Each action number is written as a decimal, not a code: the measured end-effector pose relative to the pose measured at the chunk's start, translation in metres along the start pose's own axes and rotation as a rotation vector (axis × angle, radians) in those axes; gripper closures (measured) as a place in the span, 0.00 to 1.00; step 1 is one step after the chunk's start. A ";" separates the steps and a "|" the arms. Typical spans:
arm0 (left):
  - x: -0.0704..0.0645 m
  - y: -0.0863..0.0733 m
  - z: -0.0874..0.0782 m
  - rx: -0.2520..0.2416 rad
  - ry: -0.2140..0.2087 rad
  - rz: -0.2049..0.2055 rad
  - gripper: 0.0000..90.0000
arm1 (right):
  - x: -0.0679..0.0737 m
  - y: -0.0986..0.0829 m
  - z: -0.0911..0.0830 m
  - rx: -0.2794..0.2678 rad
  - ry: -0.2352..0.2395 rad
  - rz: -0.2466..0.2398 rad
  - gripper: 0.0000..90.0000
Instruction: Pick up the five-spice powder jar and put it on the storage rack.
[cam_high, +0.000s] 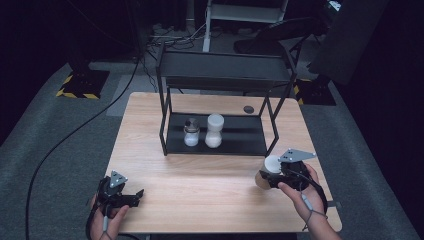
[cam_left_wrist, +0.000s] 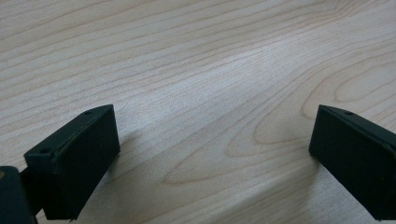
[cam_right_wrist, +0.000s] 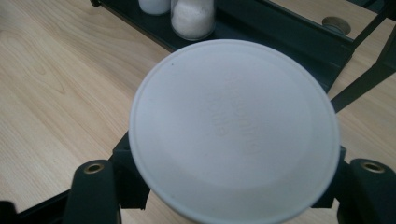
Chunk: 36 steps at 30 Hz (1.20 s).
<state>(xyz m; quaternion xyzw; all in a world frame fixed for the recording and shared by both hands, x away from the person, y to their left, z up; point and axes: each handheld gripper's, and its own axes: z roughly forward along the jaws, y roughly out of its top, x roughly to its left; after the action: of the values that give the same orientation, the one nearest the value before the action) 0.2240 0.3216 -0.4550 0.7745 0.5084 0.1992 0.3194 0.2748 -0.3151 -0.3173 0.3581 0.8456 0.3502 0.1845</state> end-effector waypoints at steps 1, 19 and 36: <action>0.000 0.000 0.000 -0.001 0.000 0.000 0.01 | -0.001 0.003 0.001 0.001 0.001 -0.003 0.38; -0.001 0.000 0.000 0.000 0.003 -0.003 0.01 | -0.024 0.045 0.008 -0.006 -0.007 -0.021 0.38; -0.002 0.001 0.001 0.003 0.006 -0.005 0.00 | -0.036 0.078 0.027 -0.028 -0.006 -0.038 0.38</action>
<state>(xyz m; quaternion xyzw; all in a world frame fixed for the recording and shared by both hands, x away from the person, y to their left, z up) 0.2240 0.3190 -0.4549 0.7731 0.5114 0.1999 0.3175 0.3518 -0.2906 -0.2776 0.3403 0.8468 0.3571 0.1988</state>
